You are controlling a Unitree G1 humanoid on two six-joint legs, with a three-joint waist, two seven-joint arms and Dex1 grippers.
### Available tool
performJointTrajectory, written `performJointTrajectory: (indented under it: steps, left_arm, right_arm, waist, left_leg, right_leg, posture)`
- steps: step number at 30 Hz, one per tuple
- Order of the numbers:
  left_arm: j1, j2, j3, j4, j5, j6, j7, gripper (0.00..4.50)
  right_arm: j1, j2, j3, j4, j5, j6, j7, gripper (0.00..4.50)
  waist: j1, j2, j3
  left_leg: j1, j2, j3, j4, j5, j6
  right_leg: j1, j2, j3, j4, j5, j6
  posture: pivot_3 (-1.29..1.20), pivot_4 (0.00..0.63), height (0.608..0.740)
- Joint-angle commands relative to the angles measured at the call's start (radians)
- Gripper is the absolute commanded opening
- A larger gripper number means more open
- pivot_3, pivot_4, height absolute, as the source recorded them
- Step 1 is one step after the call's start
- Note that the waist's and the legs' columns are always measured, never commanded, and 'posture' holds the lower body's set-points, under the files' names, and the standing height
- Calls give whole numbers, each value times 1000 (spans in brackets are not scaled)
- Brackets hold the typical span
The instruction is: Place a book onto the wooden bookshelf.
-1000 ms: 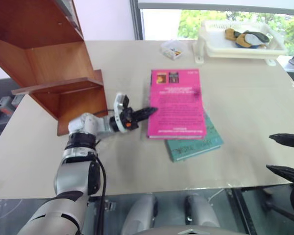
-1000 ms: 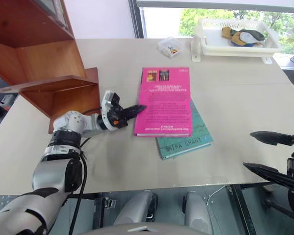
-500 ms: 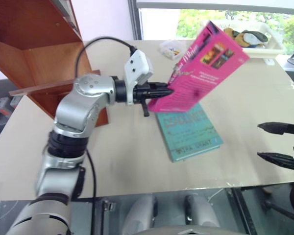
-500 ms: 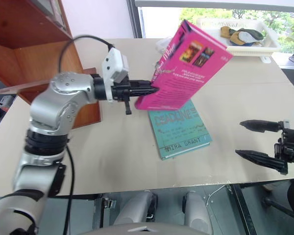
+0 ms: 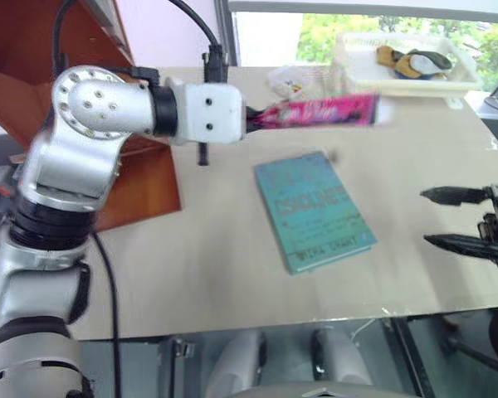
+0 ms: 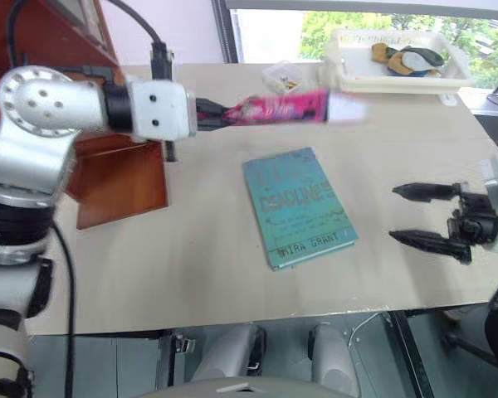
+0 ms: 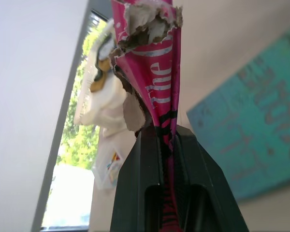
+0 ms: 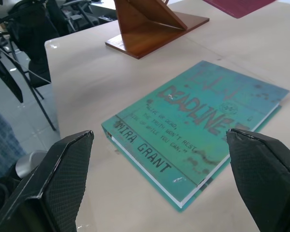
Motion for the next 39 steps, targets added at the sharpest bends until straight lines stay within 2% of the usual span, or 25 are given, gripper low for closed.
performJointTrajectory:
  steps: [1,7,13,17,23,27,32,39]
  left_arm:
    - [-71,79,57,-11,-5,7,-83,27]
    - [-183,168,58,53,50,-23,-170,27]
    - [-169,254,106,-9,4,139,-247,27]
    - [-58,346,176,-77,-23,234,-258,27]
    - [101,457,275,-93,29,236,-191,27]
    - [211,490,372,-141,4,304,-164,27]
    - [362,554,506,-122,46,312,-175,27]
    - [550,554,738,-107,80,282,-261,27]
  right_arm:
    - [-52,-17,21,40,-15,-27,38,4500]
    - [-146,-5,74,117,-38,-39,71,4500]
    - [-209,6,114,163,-59,-53,92,4500]
    - [-233,5,125,189,-71,-60,105,4500]
    - [-281,12,148,227,-85,-65,115,4500]
    - [-309,21,168,246,-94,-71,121,4500]
    - [-330,30,186,266,-110,-88,122,4500]
    - [-360,41,194,290,-110,-87,132,4500]
  waist:
    - [-4,-1,0]
    - [-5,-2,2]
    - [-18,-2,3]
    - [-25,-1,4]
    - [-21,-1,4]
    - [-18,-1,5]
    - [-19,0,5]
    - [-20,1,6]
  left_leg:
    - [0,0,0,0,0,1]
    - [-1,0,-1,1,1,-1]
    - [-1,0,-1,1,0,1]
    - [0,1,0,0,0,1]
    - [1,4,0,0,-1,1]
    - [1,4,0,0,-1,1]
    - [1,4,0,0,0,1]
    - [1,4,0,0,0,0]
  right_leg:
    - [0,0,0,0,0,0]
    - [0,0,-2,1,0,0]
    - [0,0,-2,2,0,1]
    - [-1,1,-1,2,0,1]
    - [-1,4,-1,2,0,1]
    - [0,3,0,2,0,0]
    - [-1,3,0,2,0,0]
    - [-1,4,0,2,0,0]
  posture:
    - [0,150,740]
    - [0,150,740]
    - [0,150,740]
    - [0,150,740]
    - [0,150,740]
    - [0,150,740]
    - [0,150,740]
    - [0,150,740]
